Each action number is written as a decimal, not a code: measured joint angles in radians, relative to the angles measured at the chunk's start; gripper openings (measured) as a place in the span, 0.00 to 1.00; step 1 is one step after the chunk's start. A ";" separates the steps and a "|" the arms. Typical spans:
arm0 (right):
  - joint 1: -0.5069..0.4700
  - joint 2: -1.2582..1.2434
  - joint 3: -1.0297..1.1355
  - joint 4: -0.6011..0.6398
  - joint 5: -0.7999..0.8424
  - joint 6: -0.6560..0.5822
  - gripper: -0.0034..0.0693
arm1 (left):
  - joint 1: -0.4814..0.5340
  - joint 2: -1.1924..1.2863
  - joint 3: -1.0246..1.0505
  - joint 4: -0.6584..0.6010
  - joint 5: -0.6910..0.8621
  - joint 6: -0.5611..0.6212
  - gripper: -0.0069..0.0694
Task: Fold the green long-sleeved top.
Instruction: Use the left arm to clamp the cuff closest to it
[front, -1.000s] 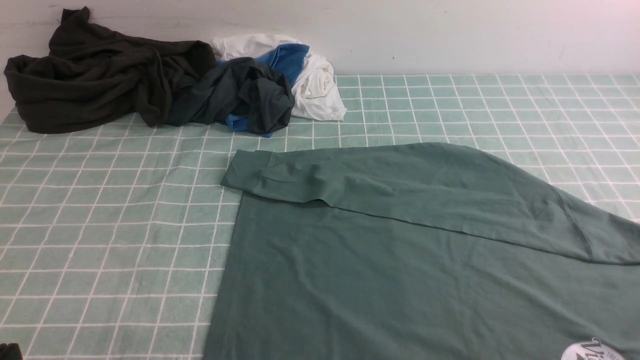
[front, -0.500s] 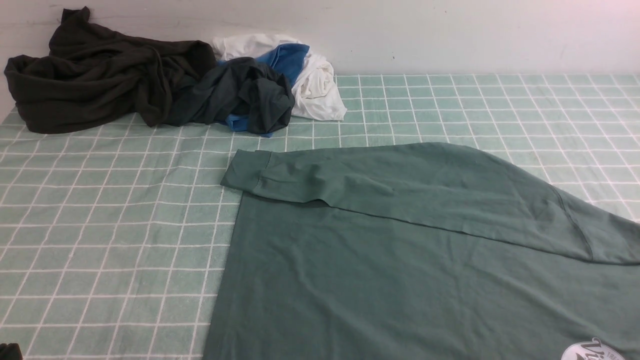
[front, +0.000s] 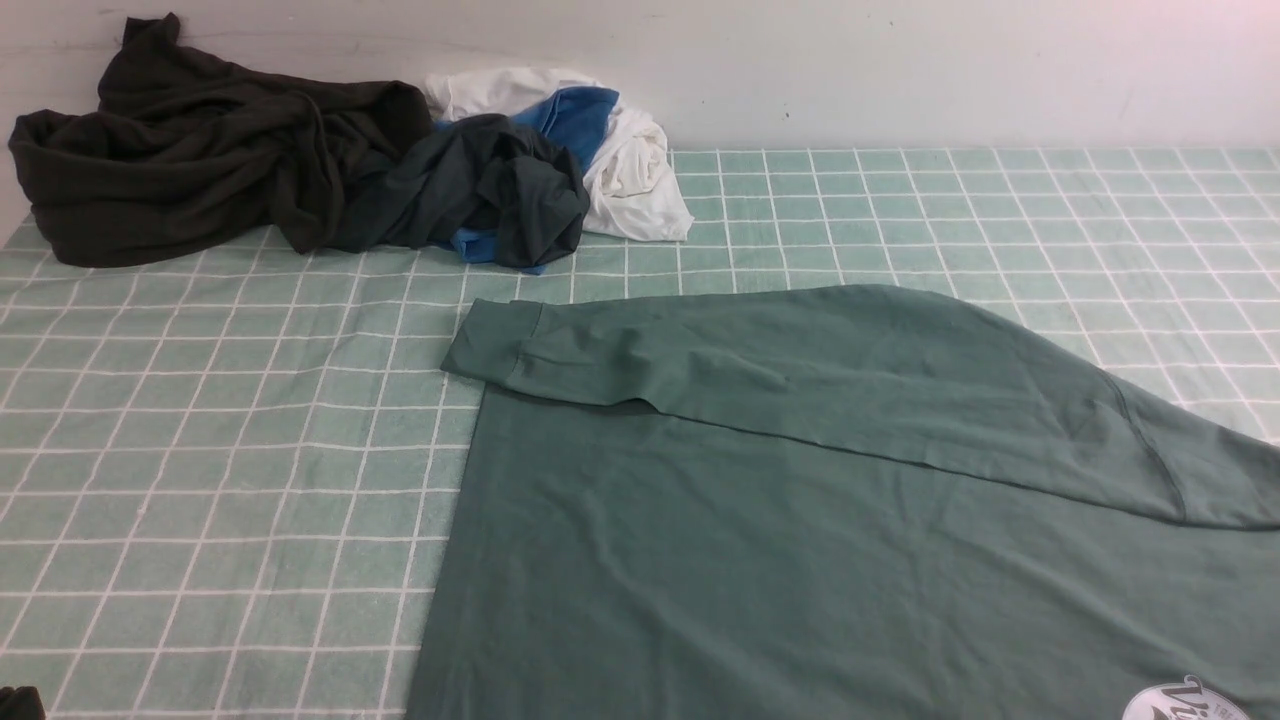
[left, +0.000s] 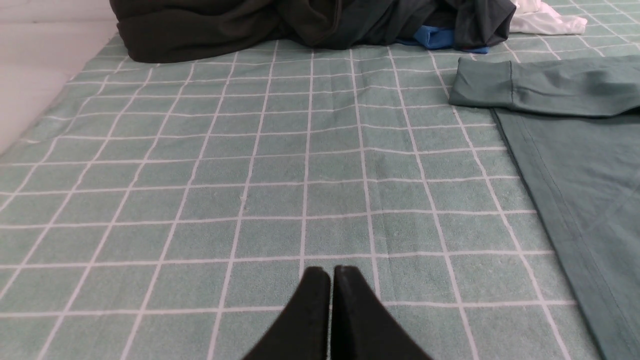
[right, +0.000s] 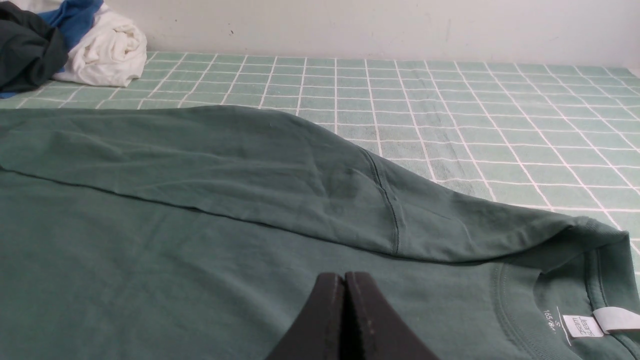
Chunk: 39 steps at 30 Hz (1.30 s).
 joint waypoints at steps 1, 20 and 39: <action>0.000 0.000 0.000 0.000 0.000 0.000 0.03 | 0.000 0.000 0.000 0.000 0.000 0.000 0.09; 0.000 0.000 0.000 0.010 0.000 0.000 0.03 | 0.000 0.000 0.000 -0.002 0.000 0.000 0.09; 0.000 0.000 0.000 0.149 0.001 0.000 0.03 | 0.000 0.000 0.008 -0.680 0.007 -0.075 0.09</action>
